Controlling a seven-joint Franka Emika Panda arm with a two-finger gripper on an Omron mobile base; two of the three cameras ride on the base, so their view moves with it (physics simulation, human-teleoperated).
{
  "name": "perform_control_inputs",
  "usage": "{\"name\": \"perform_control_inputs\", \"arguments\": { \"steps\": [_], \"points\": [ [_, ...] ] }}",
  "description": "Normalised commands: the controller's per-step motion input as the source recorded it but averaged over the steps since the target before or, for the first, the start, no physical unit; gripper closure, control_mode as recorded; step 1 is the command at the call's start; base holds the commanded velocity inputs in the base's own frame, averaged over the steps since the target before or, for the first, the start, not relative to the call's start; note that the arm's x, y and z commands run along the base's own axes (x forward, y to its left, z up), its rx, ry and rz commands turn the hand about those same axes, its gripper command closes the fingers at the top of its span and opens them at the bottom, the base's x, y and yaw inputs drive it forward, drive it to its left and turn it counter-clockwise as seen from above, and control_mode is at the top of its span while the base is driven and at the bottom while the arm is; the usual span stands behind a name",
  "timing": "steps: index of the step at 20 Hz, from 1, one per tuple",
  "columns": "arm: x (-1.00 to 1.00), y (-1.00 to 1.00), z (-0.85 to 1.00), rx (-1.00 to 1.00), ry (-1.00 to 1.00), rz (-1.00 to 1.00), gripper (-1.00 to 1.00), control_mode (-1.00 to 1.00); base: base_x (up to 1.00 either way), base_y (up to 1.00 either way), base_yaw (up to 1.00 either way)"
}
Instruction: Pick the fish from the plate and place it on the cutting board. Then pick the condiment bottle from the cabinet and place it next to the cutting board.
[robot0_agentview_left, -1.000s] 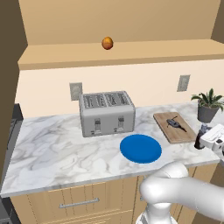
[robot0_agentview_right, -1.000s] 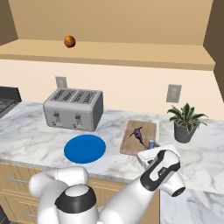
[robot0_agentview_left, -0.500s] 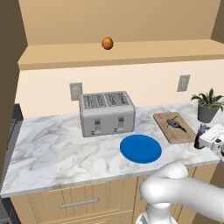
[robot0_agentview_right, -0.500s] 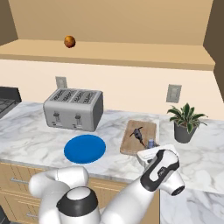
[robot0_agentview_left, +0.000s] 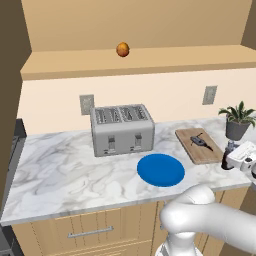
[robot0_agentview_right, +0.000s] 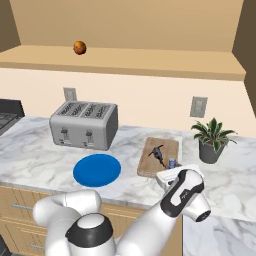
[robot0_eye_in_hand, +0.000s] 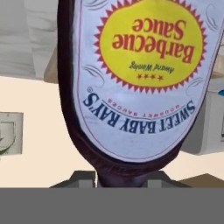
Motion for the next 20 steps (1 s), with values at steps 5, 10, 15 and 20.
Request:
{"name": "perform_control_inputs", "arguments": {
  "steps": [5,10,15,20],
  "points": [
    [0.0,0.0,-0.43,0.0,0.0,0.02,1.0,-1.0,0.0,0.0,0.0],
    [0.0,-0.09,-0.43,0.01,0.0,0.02,1.0,-1.0,0.0,0.0,0.0],
    [-0.08,-0.24,-0.33,0.05,-0.01,0.03,1.0,-1.0,0.0,0.0,0.0],
    [-0.16,-0.31,-0.28,0.08,-0.02,0.03,1.0,-1.0,0.0,0.0,0.0]
  ]
}}
